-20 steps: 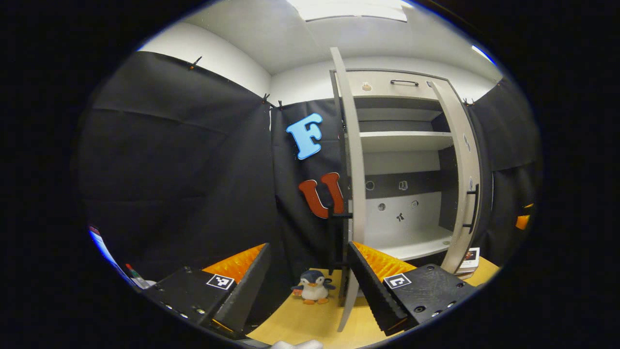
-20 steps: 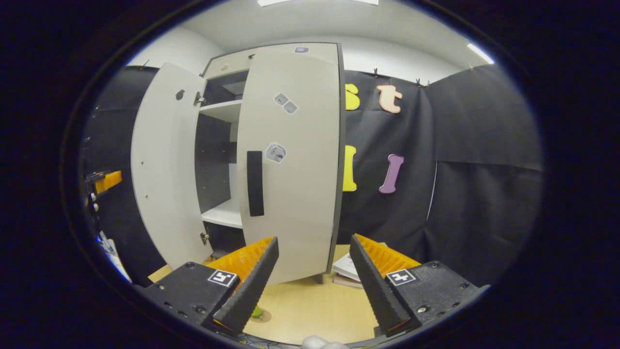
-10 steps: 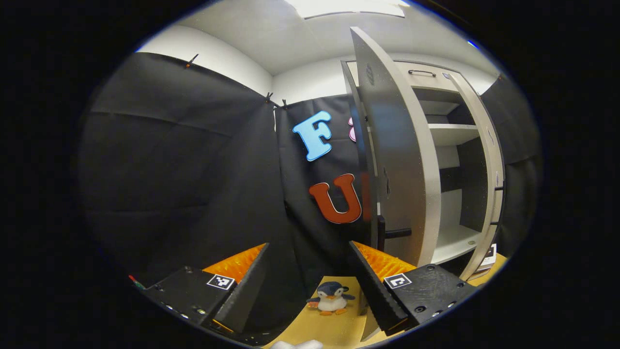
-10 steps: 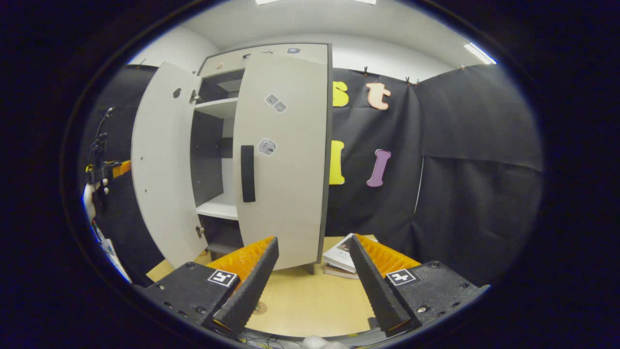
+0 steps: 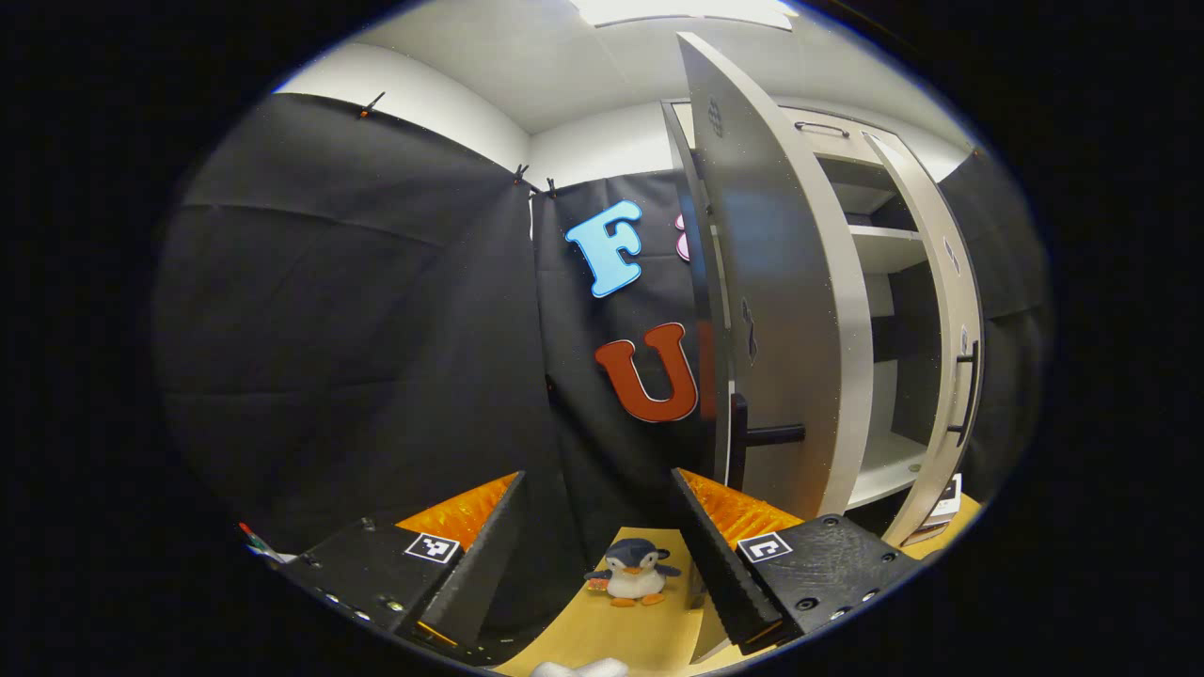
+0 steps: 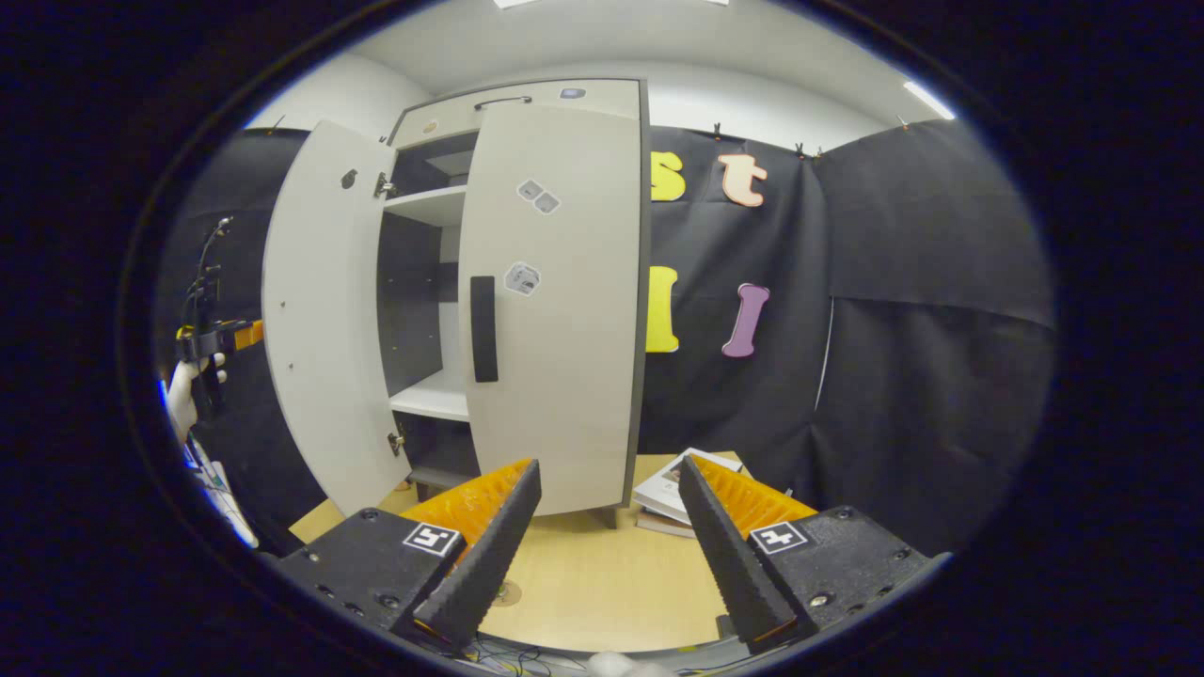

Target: Grasp the bottle in the cabinet with the left hand and place it on the coaster, then close the right door with the right hand and the left door with the left hand.

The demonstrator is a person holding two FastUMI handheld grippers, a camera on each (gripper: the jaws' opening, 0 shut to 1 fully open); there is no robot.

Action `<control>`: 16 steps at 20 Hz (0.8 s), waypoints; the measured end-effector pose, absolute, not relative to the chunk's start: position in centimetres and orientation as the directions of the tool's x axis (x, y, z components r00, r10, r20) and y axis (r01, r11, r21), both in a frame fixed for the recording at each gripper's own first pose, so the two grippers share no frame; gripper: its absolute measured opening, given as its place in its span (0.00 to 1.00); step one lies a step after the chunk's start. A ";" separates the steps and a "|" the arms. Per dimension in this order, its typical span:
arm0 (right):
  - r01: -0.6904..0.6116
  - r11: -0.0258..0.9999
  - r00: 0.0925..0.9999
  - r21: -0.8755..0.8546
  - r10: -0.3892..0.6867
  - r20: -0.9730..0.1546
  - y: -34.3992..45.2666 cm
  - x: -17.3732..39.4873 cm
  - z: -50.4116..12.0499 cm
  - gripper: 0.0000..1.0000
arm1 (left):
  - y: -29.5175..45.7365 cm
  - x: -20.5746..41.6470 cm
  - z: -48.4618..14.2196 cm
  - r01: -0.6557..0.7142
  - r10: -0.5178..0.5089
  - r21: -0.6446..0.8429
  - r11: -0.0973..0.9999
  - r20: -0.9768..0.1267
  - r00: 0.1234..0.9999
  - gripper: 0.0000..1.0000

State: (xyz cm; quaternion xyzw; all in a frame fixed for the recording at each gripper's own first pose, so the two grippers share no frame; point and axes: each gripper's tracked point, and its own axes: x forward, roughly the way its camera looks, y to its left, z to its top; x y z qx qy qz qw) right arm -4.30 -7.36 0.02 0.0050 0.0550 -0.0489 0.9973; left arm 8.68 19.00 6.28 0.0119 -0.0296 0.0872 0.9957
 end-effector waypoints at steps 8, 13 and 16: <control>0.059 0.998 0.993 0.011 -0.057 -0.104 -8.2 -3.8 -0.2 0.97 | 17.0 8.2 6.5 -0.192 0.190 0.041 0.981 0.051 0.980 0.84; 0.042 0.999 0.994 0.018 -0.040 -0.102 -9.4 -3.5 0.1 0.97 | 13.5 7.8 6.6 -0.169 0.165 0.058 0.984 0.059 0.984 0.89; 0.035 0.999 0.995 0.015 -0.034 -0.099 -9.9 -3.2 0.7 0.97 | 11.3 8.3 6.7 -0.141 0.138 0.054 0.988 0.061 0.989 0.89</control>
